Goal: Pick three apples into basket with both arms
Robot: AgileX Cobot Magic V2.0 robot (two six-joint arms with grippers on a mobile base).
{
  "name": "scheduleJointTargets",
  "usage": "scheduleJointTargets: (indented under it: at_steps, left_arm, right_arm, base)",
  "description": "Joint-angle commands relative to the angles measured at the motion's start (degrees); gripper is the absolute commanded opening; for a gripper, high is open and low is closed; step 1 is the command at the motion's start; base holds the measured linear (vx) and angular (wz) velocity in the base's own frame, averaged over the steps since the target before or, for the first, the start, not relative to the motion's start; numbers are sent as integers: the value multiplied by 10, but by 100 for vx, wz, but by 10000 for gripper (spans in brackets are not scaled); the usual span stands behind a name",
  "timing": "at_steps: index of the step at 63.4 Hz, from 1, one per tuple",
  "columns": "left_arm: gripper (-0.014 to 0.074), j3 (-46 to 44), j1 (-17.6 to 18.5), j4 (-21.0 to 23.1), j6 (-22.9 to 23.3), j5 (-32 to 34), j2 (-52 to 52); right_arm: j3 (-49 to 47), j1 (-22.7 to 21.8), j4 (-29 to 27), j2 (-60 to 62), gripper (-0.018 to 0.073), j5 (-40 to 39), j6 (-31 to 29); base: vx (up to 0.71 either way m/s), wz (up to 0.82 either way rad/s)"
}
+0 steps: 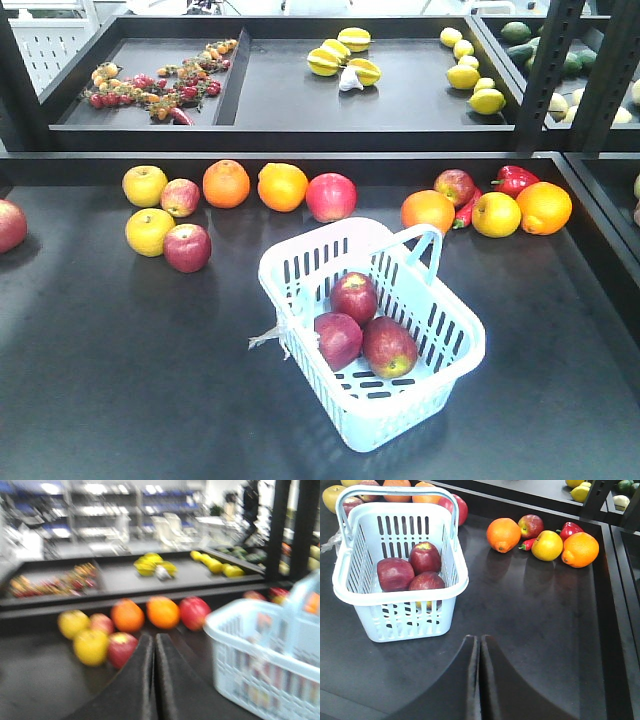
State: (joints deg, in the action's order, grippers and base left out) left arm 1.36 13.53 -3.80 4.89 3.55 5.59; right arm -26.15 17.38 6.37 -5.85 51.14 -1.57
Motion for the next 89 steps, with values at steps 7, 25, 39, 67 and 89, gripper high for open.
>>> scheduleJointTargets:
  at_steps: [7, 25, 39, 67, 89]
  left_arm:
    - [-6, 14, -63, 53, -63, 12, -75]
    - [-6, 14, -117, 64, -73, 2, -71]
    - [-6, 14, -119, 63, -72, 2, -71]
    - [-6, 14, -119, 63, -72, 2, -71]
    - [-6, 14, -119, 63, -72, 2, -71]
  right_arm:
    - [-13, -2, 9, -8, -4, -39, -3]
    - [-13, -2, 9, -8, -4, -39, -3]
    - [-13, -2, 9, -8, -4, -39, -3]
    - [-13, -2, 9, -8, -4, -39, -3]
    - [-13, -2, 9, -8, -4, -39, -3]
  base:
    - [0, 0]
    - [0, 0]
    - [0, 0]
    - [0, 0]
    - [0, 0]
